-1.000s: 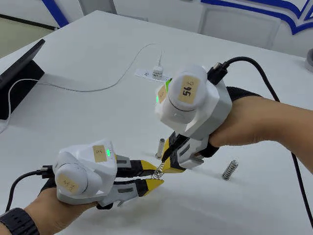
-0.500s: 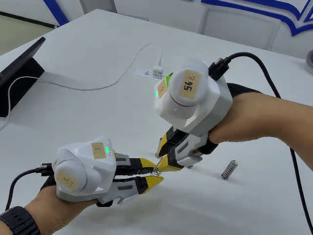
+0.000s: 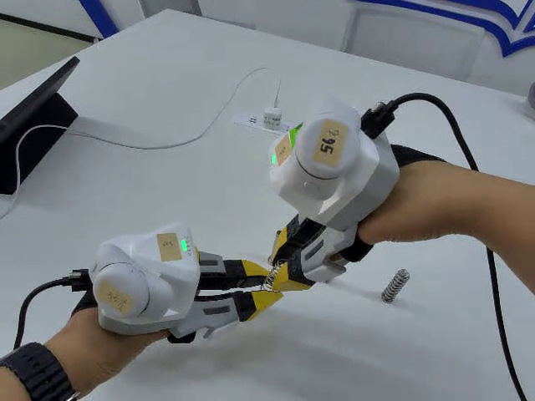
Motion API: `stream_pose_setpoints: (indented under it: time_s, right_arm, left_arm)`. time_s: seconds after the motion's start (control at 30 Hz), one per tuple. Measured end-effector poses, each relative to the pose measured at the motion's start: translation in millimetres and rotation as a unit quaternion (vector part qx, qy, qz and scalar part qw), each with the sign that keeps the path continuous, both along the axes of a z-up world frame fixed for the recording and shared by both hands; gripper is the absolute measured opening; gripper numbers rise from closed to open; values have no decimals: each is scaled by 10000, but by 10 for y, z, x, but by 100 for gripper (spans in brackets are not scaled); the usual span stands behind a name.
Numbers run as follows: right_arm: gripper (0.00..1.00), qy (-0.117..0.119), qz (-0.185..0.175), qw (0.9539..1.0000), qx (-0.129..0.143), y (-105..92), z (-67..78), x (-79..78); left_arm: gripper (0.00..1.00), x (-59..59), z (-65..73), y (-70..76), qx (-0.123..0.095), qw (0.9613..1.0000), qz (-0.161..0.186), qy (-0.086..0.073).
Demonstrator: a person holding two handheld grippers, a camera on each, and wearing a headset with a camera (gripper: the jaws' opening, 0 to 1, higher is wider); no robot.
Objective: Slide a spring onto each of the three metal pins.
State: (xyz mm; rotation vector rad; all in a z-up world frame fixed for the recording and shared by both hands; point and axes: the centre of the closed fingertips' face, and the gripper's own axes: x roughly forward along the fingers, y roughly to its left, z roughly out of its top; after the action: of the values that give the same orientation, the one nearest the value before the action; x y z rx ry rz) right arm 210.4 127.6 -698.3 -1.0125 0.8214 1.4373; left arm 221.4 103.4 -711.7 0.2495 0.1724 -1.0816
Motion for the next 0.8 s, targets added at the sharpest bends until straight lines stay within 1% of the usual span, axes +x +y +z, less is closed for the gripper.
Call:
stream_pose_setpoints:
  time_s: [0.37,0.5,0.8]
  right_arm:
    - [13,59,-84,9999,25,-13,-31,17]
    - [13,56,-97,9999,57,5,-23,22]
    - [12,24,-118,9999,7,12,-12,47]
  left_arm:
    - [11,12,50,-19,-108,9999,10,-41]
    - [11,22,61,-16,-117,9999,21,-52]
    - [11,51,74,-10,-151,9998,86,-96]
